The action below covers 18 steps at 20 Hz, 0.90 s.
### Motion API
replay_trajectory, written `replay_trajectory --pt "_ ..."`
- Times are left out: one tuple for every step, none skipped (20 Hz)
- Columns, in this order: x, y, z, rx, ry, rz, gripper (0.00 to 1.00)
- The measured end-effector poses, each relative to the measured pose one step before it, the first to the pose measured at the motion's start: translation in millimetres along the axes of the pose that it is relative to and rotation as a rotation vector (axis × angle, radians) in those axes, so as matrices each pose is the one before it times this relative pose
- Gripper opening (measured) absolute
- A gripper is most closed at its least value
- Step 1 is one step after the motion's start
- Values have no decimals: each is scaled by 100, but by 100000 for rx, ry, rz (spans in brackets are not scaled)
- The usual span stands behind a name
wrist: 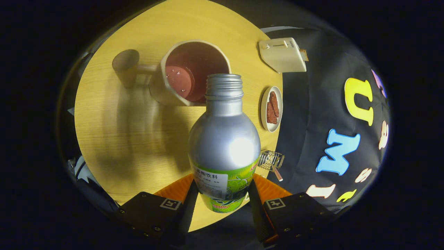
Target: Take the bottle from table, then pour the juice into the cup, finally place the bottle on the coaster
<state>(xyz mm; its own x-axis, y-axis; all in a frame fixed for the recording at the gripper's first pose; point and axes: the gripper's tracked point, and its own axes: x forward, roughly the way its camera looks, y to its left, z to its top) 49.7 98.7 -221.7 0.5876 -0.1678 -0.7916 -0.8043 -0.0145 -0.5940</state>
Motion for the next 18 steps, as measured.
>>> replay_trajectory --pt "269 209 -63 2932 -1957 474 73" --pt "115 -31 -45 2689 -1886 -222 74" --pt "165 169 -199 2731 -1745 267 73" --pt "84 254 -166 3019 -1507 938 73" --pt "201 389 -241 2952 -1454 1479 73" --pt "152 167 -118 3172 -1677 815 74" --pt "172 380 -236 3527 -1526 1516 74" --pt "141 441 -207 3723 -1400 1948 73" --pt "221 286 -51 3542 -1591 1683 74" --pt "151 188 -59 3214 -1482 1528 74" --pt "177 129 -143 2999 -1732 1163 73" --pt "155 139 -165 2763 -1110 1198 73" --pt "250 24 -146 2856 -1554 910 74" --pt "136 -33 -107 3143 -1899 624 74" --pt "203 149 -120 3398 -1570 1284 74" --pt "224 43 -142 3552 -1338 1074 74" --pt "195 68 -219 3236 -1069 1218 74" --pt "105 -107 39 2739 -1570 417 74"
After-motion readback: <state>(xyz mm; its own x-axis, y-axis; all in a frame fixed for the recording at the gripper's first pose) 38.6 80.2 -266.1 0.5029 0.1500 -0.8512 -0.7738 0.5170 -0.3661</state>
